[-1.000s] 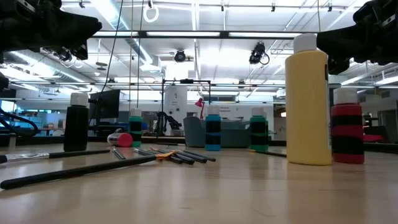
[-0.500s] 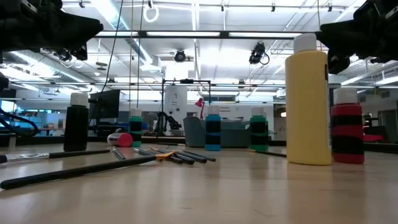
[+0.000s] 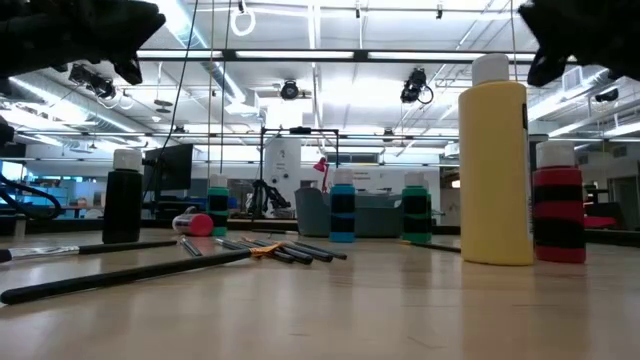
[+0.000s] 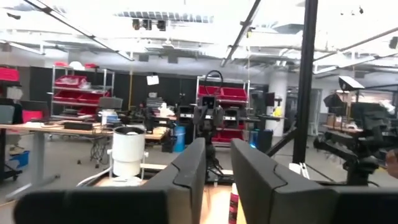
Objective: Pick & Place Paint Supplies
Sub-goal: Put the yellow paint bottle into the blue bin
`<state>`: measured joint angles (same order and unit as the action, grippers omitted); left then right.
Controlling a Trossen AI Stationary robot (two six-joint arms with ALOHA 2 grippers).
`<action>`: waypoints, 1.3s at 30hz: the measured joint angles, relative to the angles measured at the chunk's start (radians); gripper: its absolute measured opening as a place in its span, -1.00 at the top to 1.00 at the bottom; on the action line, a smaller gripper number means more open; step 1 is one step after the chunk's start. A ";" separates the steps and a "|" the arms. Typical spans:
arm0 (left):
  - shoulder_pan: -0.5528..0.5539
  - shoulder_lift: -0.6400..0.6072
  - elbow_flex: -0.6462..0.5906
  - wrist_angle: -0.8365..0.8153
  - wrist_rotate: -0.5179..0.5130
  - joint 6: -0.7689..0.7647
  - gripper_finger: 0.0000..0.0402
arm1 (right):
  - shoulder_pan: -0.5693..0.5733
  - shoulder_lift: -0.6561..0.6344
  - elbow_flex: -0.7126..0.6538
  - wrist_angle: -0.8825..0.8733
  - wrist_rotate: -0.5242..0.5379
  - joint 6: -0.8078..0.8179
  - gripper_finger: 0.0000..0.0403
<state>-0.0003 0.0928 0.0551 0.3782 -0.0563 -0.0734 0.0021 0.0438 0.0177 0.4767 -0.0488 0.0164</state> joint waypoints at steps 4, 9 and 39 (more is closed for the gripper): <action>0.000 0.072 0.000 0.074 -0.002 0.000 0.36 | 0.000 0.067 0.000 0.084 -0.044 0.006 0.33; 0.000 0.185 0.042 0.125 0.005 0.006 0.16 | 0.000 0.168 0.000 0.180 -0.052 0.039 0.07; 0.000 0.398 0.296 0.097 0.005 0.105 0.12 | 0.119 0.941 0.409 -0.007 -0.250 0.015 -0.06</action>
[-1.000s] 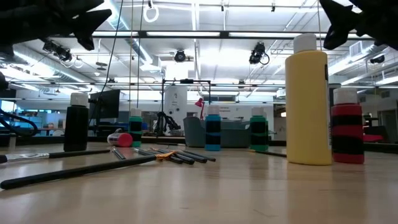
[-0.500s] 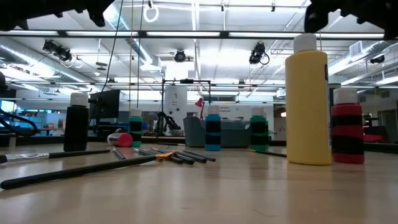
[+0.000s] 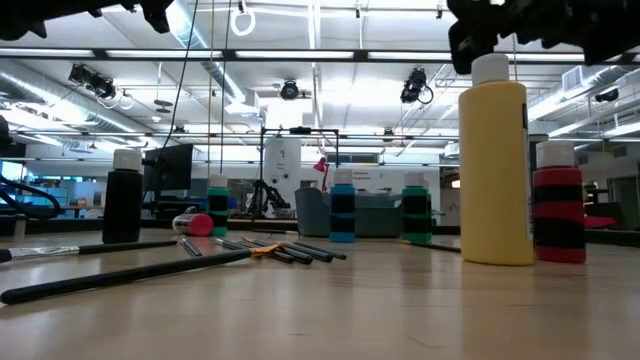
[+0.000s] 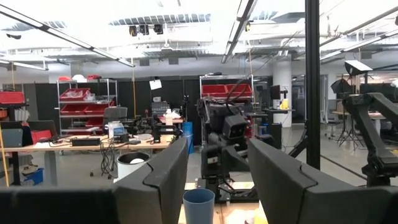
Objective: Pick & Place Paint Supplies
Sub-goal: Put the yellow paint bottle into the blue bin
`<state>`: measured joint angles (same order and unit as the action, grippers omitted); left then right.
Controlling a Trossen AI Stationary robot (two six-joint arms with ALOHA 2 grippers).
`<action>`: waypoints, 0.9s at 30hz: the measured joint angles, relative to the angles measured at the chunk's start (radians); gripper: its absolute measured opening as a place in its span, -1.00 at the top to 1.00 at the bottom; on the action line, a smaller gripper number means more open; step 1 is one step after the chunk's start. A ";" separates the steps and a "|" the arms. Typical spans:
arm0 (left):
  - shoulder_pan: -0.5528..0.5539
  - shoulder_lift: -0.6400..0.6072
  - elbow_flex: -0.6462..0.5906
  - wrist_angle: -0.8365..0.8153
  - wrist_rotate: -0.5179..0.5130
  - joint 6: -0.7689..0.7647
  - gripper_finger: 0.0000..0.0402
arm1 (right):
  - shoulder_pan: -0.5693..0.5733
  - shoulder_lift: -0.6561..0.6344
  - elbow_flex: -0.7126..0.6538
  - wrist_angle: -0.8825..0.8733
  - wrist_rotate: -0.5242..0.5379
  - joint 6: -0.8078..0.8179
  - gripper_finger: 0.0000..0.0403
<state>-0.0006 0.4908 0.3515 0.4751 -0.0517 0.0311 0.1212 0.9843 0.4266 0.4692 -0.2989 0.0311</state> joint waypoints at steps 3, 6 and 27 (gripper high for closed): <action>0.000 0.000 0.000 -0.003 0.000 0.000 0.12 | 0.014 0.056 0.005 0.007 0.002 -0.020 -0.06; 0.000 0.000 0.000 -0.014 -0.002 0.000 0.12 | 0.028 0.113 0.005 0.007 0.003 -0.017 -0.06; 0.000 0.000 0.000 -0.013 -0.007 -0.001 0.13 | 0.064 0.256 0.005 0.009 -0.005 -0.035 -0.03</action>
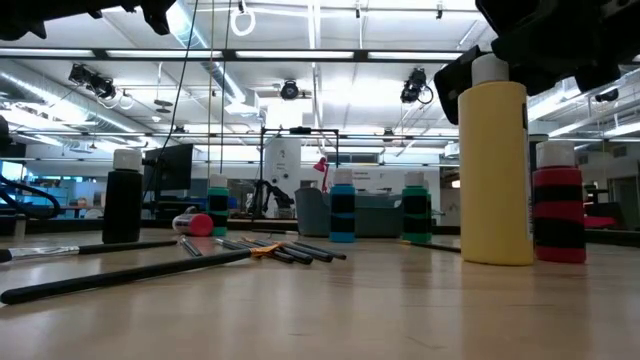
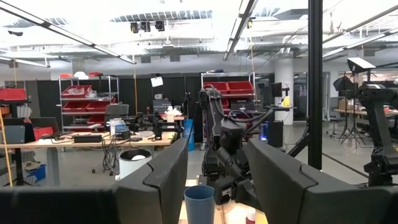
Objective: Pick & Place Paint Supplies
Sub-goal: Put the yellow paint bottle into the blue bin
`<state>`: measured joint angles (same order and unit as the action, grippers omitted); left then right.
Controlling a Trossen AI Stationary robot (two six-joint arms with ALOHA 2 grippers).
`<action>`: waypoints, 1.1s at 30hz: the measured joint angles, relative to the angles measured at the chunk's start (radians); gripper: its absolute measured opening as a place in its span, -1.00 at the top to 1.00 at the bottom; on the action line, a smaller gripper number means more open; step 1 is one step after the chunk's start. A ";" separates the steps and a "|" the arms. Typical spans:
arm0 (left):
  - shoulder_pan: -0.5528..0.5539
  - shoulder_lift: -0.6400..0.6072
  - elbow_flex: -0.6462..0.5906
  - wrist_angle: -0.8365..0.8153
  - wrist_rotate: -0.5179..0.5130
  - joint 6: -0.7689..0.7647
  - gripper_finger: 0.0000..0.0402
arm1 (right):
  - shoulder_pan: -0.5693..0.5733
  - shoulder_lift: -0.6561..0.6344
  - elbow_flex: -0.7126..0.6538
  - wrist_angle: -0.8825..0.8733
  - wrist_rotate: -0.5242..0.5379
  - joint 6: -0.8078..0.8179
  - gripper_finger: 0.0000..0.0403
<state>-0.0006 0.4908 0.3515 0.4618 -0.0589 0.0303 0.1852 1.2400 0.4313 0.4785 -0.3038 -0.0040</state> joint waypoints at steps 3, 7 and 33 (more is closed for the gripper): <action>0.000 0.000 0.000 0.000 0.000 0.000 0.13 | 0.000 0.009 0.000 -0.003 0.003 0.000 0.06; 0.000 0.000 0.000 0.000 0.000 0.000 0.13 | 0.000 0.016 0.001 -0.002 0.024 0.021 0.23; 0.000 0.000 0.000 -0.001 0.030 -0.036 0.13 | -0.068 0.010 0.288 -0.312 0.070 -0.024 0.45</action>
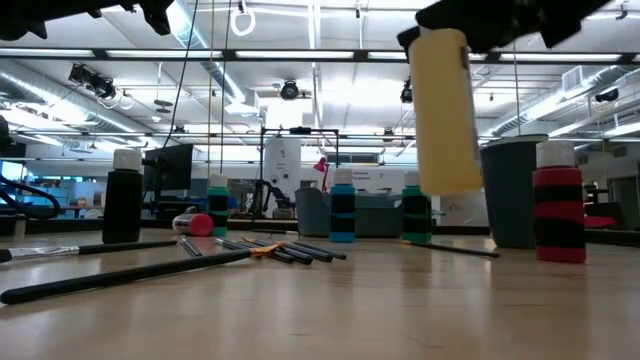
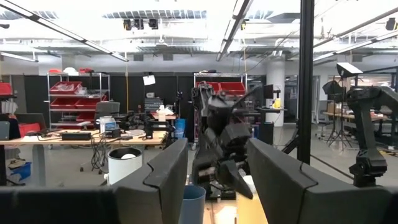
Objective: Pick & Place Paint Supplies
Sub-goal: Put the yellow paint bottle into the blue bin
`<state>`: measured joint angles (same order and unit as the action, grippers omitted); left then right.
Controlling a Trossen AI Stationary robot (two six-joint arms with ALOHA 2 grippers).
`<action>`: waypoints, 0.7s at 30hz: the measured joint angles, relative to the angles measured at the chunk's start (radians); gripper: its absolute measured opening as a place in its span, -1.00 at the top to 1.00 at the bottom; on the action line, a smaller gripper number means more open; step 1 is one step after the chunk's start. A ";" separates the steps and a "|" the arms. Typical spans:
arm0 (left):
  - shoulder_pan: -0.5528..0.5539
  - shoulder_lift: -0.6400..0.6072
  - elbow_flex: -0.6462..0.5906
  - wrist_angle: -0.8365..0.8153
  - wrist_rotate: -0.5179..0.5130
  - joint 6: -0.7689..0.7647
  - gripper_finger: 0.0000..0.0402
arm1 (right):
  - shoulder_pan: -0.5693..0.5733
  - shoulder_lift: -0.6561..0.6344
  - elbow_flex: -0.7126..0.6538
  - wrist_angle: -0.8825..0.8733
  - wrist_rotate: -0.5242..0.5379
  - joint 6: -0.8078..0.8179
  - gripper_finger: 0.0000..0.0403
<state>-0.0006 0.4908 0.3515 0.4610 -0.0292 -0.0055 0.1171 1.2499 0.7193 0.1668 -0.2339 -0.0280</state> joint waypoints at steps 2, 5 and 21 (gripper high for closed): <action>0.000 0.000 0.000 0.000 0.000 0.001 0.13 | -0.010 0.000 0.058 -0.063 0.056 -0.022 0.45; 0.000 0.000 0.000 0.000 0.000 0.001 0.13 | -0.039 0.000 0.136 -0.152 0.139 -0.062 0.44; 0.000 0.000 0.000 0.005 -0.012 -0.002 0.13 | -0.331 -0.002 0.248 -0.203 0.271 -0.183 0.45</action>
<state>-0.0006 0.4908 0.3515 0.4660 -0.0410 -0.0078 -0.2138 1.2480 0.9668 -0.0362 0.0376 -0.2113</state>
